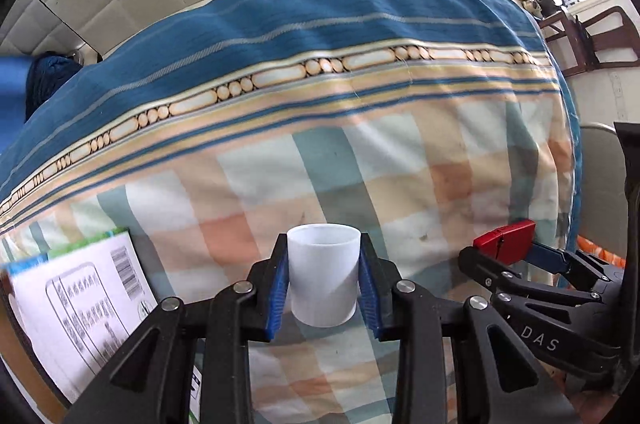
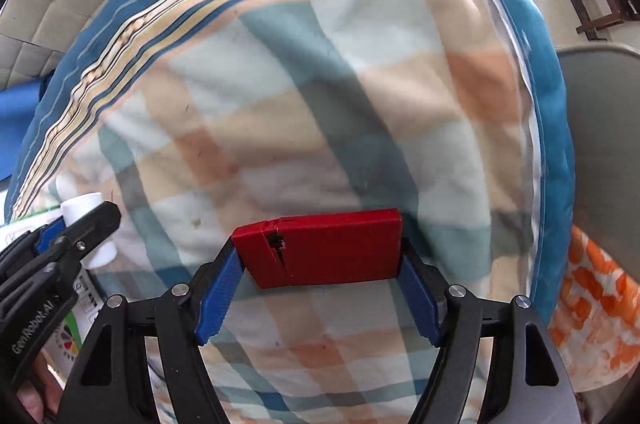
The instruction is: Organize rigid objects
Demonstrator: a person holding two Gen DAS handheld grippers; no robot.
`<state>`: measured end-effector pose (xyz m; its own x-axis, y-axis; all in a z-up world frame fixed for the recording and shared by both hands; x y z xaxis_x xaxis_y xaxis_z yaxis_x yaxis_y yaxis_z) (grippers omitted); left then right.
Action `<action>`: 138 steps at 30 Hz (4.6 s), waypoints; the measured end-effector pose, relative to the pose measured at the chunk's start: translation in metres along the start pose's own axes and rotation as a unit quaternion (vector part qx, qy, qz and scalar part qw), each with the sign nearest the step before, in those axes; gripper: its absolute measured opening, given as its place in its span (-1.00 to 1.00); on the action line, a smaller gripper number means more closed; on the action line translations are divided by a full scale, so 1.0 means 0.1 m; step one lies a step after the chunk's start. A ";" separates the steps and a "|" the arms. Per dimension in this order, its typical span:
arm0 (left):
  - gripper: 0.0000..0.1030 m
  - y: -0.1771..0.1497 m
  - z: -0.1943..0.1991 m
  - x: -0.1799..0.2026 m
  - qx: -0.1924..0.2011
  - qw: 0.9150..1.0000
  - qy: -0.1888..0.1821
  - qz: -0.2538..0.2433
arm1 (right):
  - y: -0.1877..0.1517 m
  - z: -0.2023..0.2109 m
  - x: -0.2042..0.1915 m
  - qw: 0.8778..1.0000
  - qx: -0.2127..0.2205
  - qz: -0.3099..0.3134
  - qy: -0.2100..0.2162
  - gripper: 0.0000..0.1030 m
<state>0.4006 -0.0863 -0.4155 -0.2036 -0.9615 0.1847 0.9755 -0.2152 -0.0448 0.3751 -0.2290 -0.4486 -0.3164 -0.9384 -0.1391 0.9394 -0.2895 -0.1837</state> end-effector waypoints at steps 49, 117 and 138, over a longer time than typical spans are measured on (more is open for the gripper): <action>-0.44 -2.25 0.57 -3.04 0.000 0.985 -0.002 0.174 | -2.17 -0.22 -3.18 0.985 -0.012 0.172 0.017 0.49; 1.00 -3.46 3.34 -2.00 0.273 0.950 0.071 0.136 | -3.84 2.82 -2.31 0.948 0.278 0.154 0.028 1.00; 1.00 -3.77 3.95 -1.76 0.339 0.928 0.100 0.116 | -4.25 3.54 -2.16 0.922 0.361 0.142 -0.002 1.00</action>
<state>0.1017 0.2311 -0.0431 0.0726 -0.9956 0.0585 0.8097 0.0931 0.5794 0.0912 0.0297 0.0043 -0.0443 -0.9960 -0.0782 0.8273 -0.0805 0.5559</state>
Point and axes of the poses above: each gripper's, at about its wrist camera, not at the fingertips, and z roughly against the way its jaws point, x to its right, y to its top, the point moved 4 cm from there along -z, roughly the way its jaws point, and after that the axes turned 3 degrees about -y, right-handed, at the moved point
